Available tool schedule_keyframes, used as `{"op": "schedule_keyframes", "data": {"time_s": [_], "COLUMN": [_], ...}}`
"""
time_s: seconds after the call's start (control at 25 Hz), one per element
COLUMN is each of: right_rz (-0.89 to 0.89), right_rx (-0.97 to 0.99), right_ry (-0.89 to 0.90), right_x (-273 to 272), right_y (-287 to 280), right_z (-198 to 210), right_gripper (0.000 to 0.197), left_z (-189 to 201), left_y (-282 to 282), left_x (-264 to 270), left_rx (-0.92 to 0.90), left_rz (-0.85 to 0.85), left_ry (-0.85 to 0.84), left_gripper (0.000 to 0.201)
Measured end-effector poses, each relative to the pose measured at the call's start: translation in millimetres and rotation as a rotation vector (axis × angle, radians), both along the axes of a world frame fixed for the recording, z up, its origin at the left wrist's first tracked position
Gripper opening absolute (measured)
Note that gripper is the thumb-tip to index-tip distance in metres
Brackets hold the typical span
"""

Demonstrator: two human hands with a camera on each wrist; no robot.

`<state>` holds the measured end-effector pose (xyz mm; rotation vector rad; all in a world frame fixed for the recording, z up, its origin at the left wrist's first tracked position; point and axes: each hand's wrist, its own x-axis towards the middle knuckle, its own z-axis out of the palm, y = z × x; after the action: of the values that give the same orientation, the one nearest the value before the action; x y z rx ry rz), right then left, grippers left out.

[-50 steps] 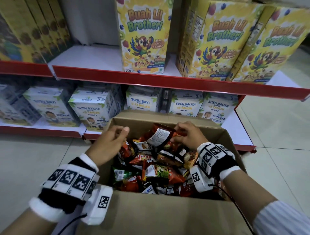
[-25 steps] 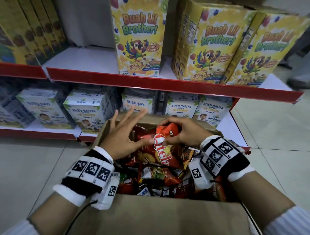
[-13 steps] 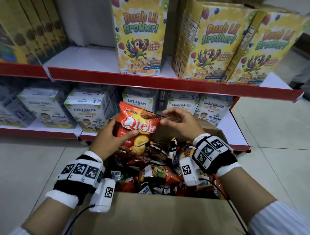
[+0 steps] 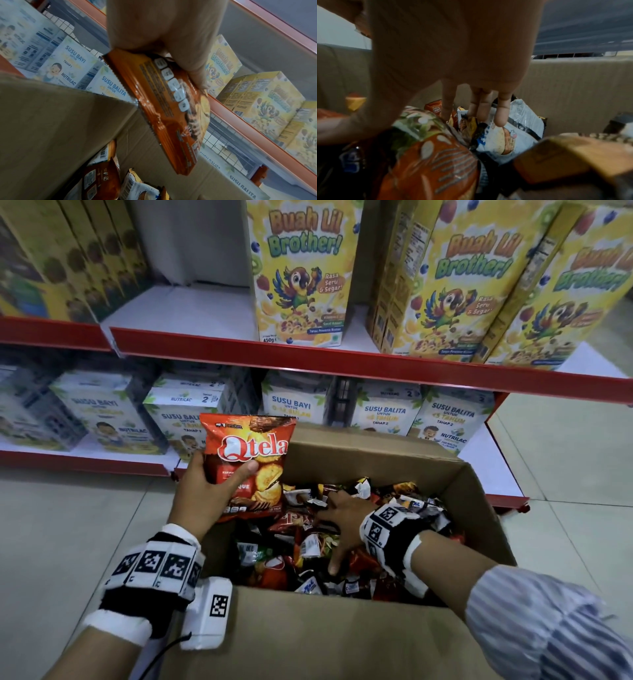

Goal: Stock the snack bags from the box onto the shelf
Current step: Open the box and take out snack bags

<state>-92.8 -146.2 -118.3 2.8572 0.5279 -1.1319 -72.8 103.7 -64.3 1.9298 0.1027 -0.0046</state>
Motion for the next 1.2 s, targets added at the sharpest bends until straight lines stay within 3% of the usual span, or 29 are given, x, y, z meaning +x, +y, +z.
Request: {"op": "schedule_keyframes", "data": {"time_s": [0.16, 0.32, 0.52, 0.68, 0.76, 0.84, 0.96, 1.08, 1.16, 1.2], "right_rz": [-0.024, -0.363, -0.920, -1.020, -1.034, -1.071, -1.082, -1.046, -1.014, -0.992], "right_rx": [0.106, 0.389, 1.164, 1.646, 1.761, 1.833, 1.840, 1.711, 1.506, 1.429], "right_ry": [-0.062, -0.104, -0.131, -0.046, -0.007, -0.007, -0.059, -0.078, -0.208, -0.278], "right_x": [3, 3, -17, -40, -46, -49, -51, -56, -54, -52], "right_y": [0, -21, -54, -53, -45, -36, -36, -44, -49, -52], "right_z": [3, 29, 86, 110, 108, 103, 97, 101, 108, 111], "right_gripper": [0.078, 0.059, 0.059, 0.060, 0.060, 0.056, 0.052, 0.058, 0.072, 0.067], "left_z": [0, 8, 13, 8, 7, 7, 6, 7, 8, 9], "left_y": [1, -5, -22, -43, -54, -61, -63, -60, -59, -60], "left_x": [0, 4, 14, 3, -6, -12, -9, -6, -9, -11], "left_rx": [-0.050, -0.132, -0.153, -0.241, -0.342, -0.389, -0.370, -0.278, -0.183, -0.154], "left_rz": [0.030, 0.070, 0.116, 0.035, -0.099, -0.211, -0.262, -0.298, -0.340, -0.343], "left_ry": [0.003, -0.021, -0.039, 0.062, 0.147, 0.216, 0.199, 0.184, 0.153, 0.137], "left_gripper": [0.081, 0.081, 0.073, 0.064, 0.081, 0.101, 0.109, 0.099, 0.094, 0.094]}}
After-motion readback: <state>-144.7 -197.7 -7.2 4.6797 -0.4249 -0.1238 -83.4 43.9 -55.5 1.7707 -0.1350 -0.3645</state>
